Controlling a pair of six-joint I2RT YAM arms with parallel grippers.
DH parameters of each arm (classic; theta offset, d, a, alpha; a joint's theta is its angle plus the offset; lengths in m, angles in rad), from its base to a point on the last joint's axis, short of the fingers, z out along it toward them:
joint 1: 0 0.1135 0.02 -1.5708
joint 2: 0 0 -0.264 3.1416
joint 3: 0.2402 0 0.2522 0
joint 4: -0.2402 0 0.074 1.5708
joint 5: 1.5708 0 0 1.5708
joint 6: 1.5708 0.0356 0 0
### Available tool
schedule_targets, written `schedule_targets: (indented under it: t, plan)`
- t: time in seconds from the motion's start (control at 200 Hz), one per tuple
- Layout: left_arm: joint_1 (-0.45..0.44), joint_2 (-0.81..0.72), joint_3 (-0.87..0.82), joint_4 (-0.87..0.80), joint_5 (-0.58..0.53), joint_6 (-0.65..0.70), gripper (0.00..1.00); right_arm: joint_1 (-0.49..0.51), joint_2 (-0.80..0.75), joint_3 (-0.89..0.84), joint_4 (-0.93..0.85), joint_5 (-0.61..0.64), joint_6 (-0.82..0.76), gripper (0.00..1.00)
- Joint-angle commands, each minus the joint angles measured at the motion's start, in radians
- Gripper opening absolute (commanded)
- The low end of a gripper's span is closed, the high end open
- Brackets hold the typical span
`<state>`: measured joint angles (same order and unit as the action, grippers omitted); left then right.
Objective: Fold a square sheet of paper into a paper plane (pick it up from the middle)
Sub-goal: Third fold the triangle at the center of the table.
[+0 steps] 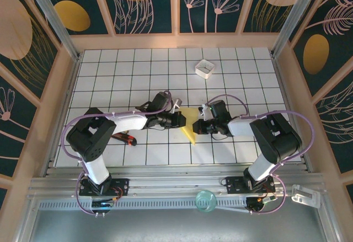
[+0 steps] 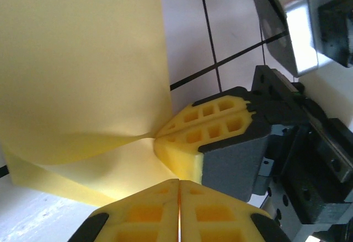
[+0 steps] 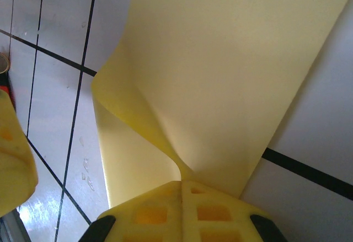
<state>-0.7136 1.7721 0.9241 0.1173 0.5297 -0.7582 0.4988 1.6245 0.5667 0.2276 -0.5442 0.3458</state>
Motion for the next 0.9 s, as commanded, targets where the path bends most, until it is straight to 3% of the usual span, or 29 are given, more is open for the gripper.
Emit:
schedule_targets:
  t: [0.0,0.235,0.56,0.896]
  plan:
    - [-0.004,0.023,0.010,0.037,0.032,-0.014,0.10,-0.004,0.041,-0.021,-0.035,0.035,-0.009,0.00]
    - [0.018,0.063,0.119,-0.070,-0.043,0.049,0.11,-0.002,0.037,-0.025,-0.025,0.024,-0.007,0.00]
    - [0.046,0.282,0.353,-0.218,-0.076,0.157,0.10,0.003,0.041,-0.016,-0.019,0.017,-0.004,0.00]
    - [0.046,0.358,0.402,-0.268,-0.073,0.208,0.09,0.009,0.037,0.012,-0.037,0.017,-0.010,0.00]
